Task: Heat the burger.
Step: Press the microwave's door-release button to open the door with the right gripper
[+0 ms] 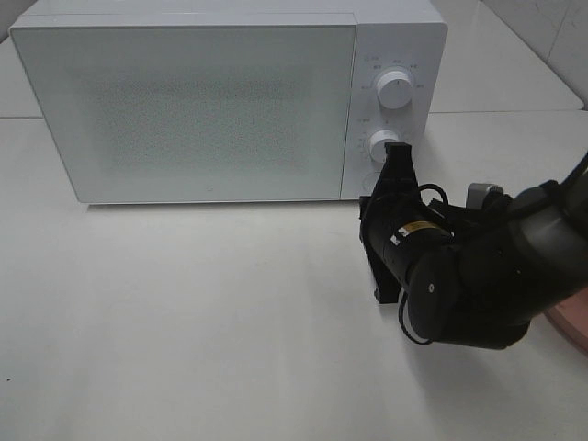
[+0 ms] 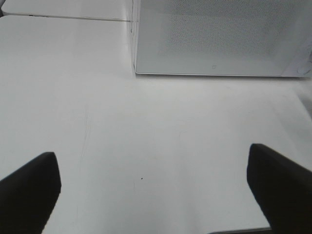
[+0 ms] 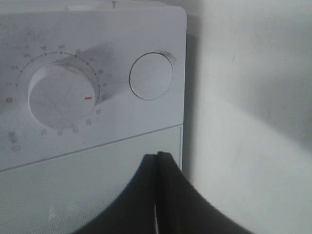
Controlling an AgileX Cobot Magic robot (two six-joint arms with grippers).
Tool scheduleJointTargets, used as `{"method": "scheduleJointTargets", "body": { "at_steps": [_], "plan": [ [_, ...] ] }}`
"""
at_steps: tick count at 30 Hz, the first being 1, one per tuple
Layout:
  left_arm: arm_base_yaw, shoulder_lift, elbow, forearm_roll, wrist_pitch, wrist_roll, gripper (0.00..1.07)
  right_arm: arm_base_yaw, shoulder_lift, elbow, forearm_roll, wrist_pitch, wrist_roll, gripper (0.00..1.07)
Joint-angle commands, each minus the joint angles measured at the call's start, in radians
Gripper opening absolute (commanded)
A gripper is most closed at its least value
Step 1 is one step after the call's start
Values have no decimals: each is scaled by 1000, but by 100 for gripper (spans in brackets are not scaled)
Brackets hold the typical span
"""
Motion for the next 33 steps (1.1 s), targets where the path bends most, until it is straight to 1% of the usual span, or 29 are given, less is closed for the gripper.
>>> {"method": "scheduleJointTargets", "body": {
  "at_steps": [1,9,14,20,22,28,31,33],
  "plan": [
    [-4,-25,4,-1,-10,3,96,-35,13,-30,-27,17,9,0],
    [-4,-25,4,-1,-10,3,96,-76,52,-77,-36,42,6,0],
    [-4,-25,4,-1,-10,3,96,-121,76,-105,-81,44,10,0],
    [-4,-25,5,-2,-10,3,96,-138,90,-125,-95,46,10,0],
    [-4,-25,5,-1,-10,3,96,-157,90,-132,-106,69,10,0],
    [-4,-25,5,-1,-10,3,96,-164,90,-135,-113,70,4,0],
    [-4,-25,5,-1,-10,3,96,-164,111,-147,-124,67,17,0],
    [-4,-25,5,-1,-10,3,96,-164,140,-173,-141,70,49,0]
  ]
}}
